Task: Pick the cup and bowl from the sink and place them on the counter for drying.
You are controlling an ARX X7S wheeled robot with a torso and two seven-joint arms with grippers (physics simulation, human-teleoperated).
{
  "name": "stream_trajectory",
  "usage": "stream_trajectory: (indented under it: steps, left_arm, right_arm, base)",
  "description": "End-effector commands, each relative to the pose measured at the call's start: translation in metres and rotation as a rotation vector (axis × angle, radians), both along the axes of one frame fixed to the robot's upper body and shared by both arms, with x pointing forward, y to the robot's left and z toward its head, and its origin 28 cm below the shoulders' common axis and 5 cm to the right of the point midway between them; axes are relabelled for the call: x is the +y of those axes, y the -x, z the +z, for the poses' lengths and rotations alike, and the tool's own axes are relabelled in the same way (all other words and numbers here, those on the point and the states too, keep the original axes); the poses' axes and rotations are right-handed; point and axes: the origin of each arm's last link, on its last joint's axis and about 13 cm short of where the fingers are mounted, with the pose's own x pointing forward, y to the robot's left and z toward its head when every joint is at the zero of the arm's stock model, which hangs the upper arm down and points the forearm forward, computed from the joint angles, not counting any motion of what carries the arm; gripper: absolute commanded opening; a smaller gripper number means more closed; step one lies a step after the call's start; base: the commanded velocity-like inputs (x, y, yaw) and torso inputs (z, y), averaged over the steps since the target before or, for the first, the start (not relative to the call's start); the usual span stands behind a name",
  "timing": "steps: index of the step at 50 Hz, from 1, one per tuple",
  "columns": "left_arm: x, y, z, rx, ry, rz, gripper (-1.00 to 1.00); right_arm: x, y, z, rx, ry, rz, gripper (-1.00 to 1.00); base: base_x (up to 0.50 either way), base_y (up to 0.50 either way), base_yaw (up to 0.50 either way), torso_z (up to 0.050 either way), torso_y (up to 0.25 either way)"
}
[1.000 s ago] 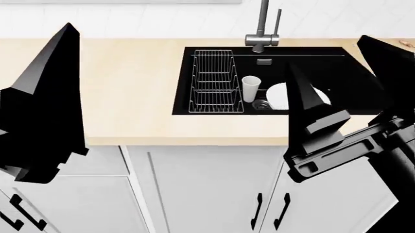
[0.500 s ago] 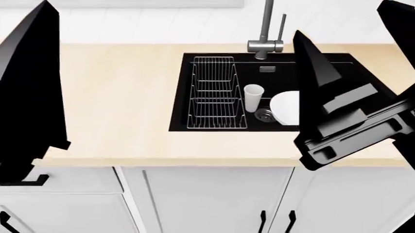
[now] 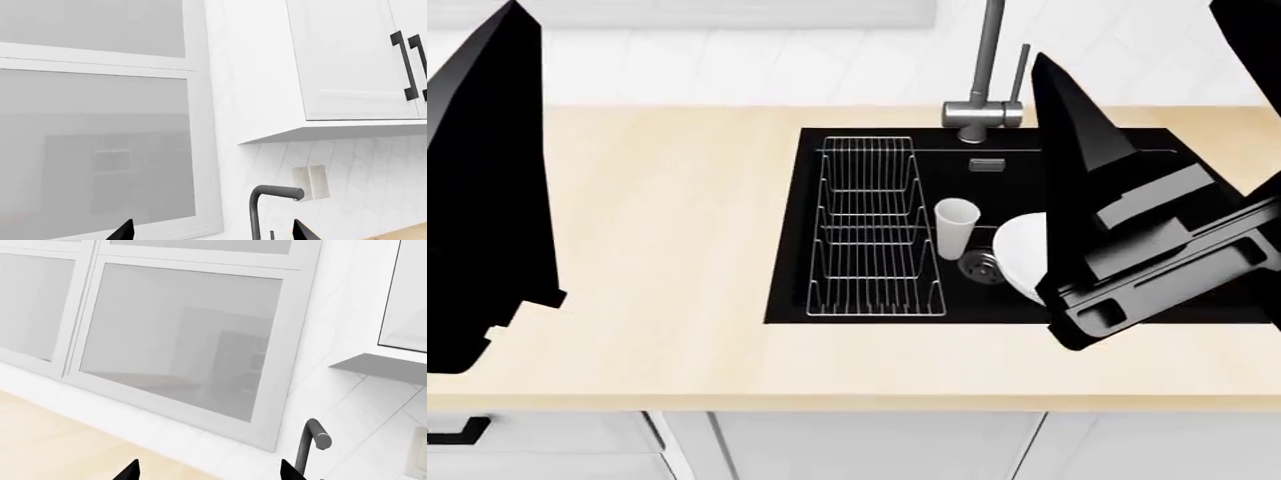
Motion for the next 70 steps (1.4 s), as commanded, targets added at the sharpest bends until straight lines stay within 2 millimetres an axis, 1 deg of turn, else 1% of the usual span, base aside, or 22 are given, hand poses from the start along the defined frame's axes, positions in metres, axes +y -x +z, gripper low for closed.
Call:
stream_trajectory:
  steps: [1,11,24,37,70]
  left_arm:
    - [0.0005,0.0003,0.0,0.0,0.0,0.002,1.0]
    - [-0.0001,-0.0001,0.0,-0.001,0.0,0.0,1.0]
    - [-0.0002,0.0001,-0.0007,0.001,-0.001,-0.001,1.0]
    - [0.0005,-0.0004,-0.0024,0.003,0.001,0.001,1.0]
    - [0.0006,-0.0005,-0.001,-0.002,0.006,0.002,1.0]
  right_arm:
    - [0.0002,0.0002,0.0002,0.0,0.004,0.001,1.0]
    - [0.0004,-0.0004,-0.0008,-0.003,0.015,0.003,1.0]
    - [0.0,0.0,-0.002,-0.004,0.007,0.004,1.0]
    - [0.0006,-0.0014,-0.0046,0.005,0.003,0.009,1.0]
    - [0.0008,-0.0012,-0.0035,0.002,0.013,0.009,1.0]
  base:
    - [0.25,0.0,0.0,0.0,0.0]
    - [0.27,0.01,0.0,0.0,0.001]
    - [0.28,0.15,0.0,0.0,0.001]
    - [0.28,0.0,0.0,0.0,0.001]
    - [0.33,0.0,0.0,0.0,0.001]
